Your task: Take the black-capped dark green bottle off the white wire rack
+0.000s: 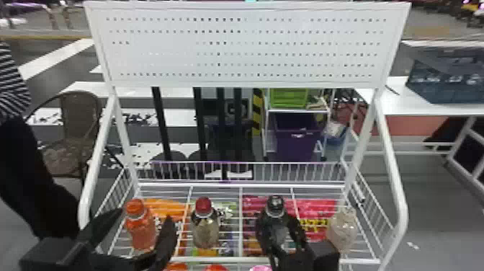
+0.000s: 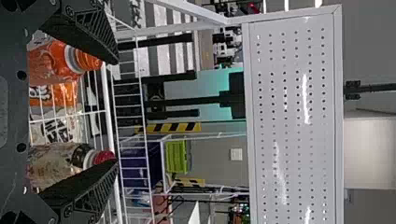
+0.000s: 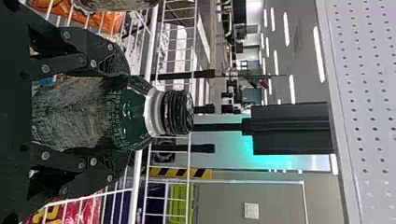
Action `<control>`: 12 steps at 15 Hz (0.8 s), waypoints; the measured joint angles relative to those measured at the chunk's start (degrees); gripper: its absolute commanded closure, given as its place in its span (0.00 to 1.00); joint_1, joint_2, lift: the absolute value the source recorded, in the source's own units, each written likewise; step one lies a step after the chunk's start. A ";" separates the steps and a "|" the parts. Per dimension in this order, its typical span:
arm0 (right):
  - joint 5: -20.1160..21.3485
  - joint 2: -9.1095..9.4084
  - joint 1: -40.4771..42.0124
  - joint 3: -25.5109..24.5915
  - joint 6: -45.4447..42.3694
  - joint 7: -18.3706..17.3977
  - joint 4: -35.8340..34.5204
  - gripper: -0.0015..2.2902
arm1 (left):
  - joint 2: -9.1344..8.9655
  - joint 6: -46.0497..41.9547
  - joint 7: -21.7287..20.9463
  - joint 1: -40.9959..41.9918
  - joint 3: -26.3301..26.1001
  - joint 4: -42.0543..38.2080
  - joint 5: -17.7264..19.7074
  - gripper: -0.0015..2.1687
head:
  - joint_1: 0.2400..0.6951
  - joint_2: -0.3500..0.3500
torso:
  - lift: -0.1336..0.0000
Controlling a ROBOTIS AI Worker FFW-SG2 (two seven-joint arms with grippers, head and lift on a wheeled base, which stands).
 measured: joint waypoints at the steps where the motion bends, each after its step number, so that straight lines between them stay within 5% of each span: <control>1: -0.09 -0.57 1.37 -0.17 0.82 -0.07 -2.96 0.50 | 0.00 0.03 -0.01 0.04 0.06 -0.17 -0.03 0.07 | 0.57 0.50 | 1.00; 8: -1.88 -7.31 16.49 -7.26 16.53 0.80 -30.76 0.49 | -0.16 -0.19 0.00 -0.27 -0.22 -0.04 0.05 0.07 | 0.57 0.50 | 1.00; 12: -4.02 -8.39 26.08 -14.09 13.74 2.12 -39.71 0.49 | -0.33 -1.49 0.01 -0.38 -1.05 0.93 0.05 0.07 | 0.57 0.50 | 1.00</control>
